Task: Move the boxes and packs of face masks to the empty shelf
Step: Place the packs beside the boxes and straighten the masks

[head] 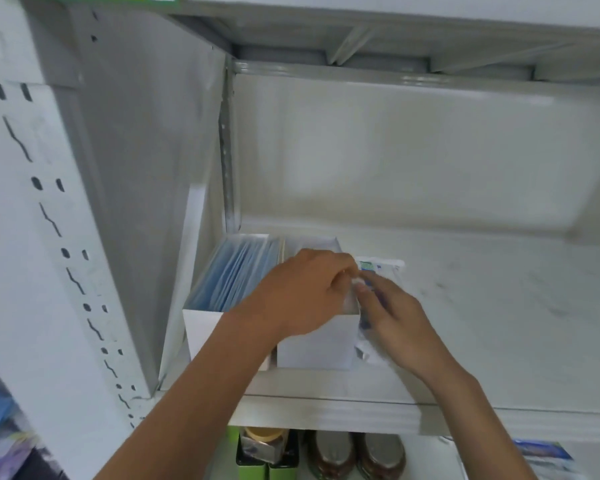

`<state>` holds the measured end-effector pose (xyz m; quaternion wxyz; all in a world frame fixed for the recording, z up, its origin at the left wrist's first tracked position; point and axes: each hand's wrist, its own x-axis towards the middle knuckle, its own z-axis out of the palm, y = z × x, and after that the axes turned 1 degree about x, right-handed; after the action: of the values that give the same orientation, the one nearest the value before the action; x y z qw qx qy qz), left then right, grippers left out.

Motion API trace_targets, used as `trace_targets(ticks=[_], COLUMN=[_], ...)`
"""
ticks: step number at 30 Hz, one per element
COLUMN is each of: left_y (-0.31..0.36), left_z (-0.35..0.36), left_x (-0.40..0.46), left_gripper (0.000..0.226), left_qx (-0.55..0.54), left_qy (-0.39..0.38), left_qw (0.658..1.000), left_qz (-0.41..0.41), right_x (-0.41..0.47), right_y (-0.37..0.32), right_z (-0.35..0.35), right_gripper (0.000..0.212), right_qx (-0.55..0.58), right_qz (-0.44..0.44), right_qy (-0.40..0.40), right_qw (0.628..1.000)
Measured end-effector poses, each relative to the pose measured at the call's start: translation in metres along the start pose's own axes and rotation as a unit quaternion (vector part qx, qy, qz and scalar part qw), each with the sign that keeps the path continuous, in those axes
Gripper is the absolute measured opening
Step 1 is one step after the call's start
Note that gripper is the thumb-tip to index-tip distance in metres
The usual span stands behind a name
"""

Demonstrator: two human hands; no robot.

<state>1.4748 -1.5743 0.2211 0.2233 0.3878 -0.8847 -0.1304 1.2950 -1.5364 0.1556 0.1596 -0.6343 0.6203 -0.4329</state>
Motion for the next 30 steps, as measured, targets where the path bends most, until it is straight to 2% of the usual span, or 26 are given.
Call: trace_targets(ticks=[2,5,8,11,15,17,22,24,27,30], left_y=[-0.005,-0.02,-0.024,-0.013,-0.002,-0.003,-0.008,-0.007,-0.005,-0.01], left_z=[0.004,0.004,0.005,0.011,0.01,0.005,0.004,0.007,0.011,0.012], left_x=[0.013,0.013,0.015,0.03,0.046,0.046,0.041,0.043,0.041,0.037], left_gripper=[0.025,0.012,0.024,0.039,0.031,0.034,0.032,0.029,0.021,0.025], left_qx=[0.027,0.076,0.123,0.122,0.1,0.097,0.142,0.167,0.183,0.112], left_qy=[-0.052,-0.031,-0.038,-0.096,-0.137,-0.15,-0.183,-0.169,-0.104,-0.048], left_qw=[0.998,0.994,0.988,0.984,0.98,0.979,0.967,0.966,0.972,0.983], left_qz=[-0.031,-0.068,-0.08,-0.085,-0.103,-0.103,-0.109,-0.106,-0.109,-0.136], right_x=[-0.005,-0.009,-0.006,-0.006,-0.006,-0.006,-0.004,-0.004,-0.003,-0.002], right_y=[-0.002,0.001,0.006,0.006,0.012,0.013,0.014,0.013,0.013,0.014], right_z=[0.012,0.017,0.018,0.019,0.02,0.02,0.021,0.021,0.02,0.017], right_gripper=[0.043,0.055,0.056,0.054,0.053,0.053,0.055,0.055,0.058,0.061], right_qx=[-0.012,-0.027,-0.032,-0.016,-0.008,-0.012,-0.02,-0.02,-0.027,-0.035], right_qz=[-0.022,-0.044,-0.054,-0.032,-0.01,-0.016,-0.024,-0.03,-0.035,-0.041], right_qy=[0.001,0.02,0.018,0.022,0.021,0.022,0.024,0.018,0.014,0.006], right_qw=[1.0,0.998,0.998,0.999,1.0,1.0,0.999,0.999,0.999,0.998])
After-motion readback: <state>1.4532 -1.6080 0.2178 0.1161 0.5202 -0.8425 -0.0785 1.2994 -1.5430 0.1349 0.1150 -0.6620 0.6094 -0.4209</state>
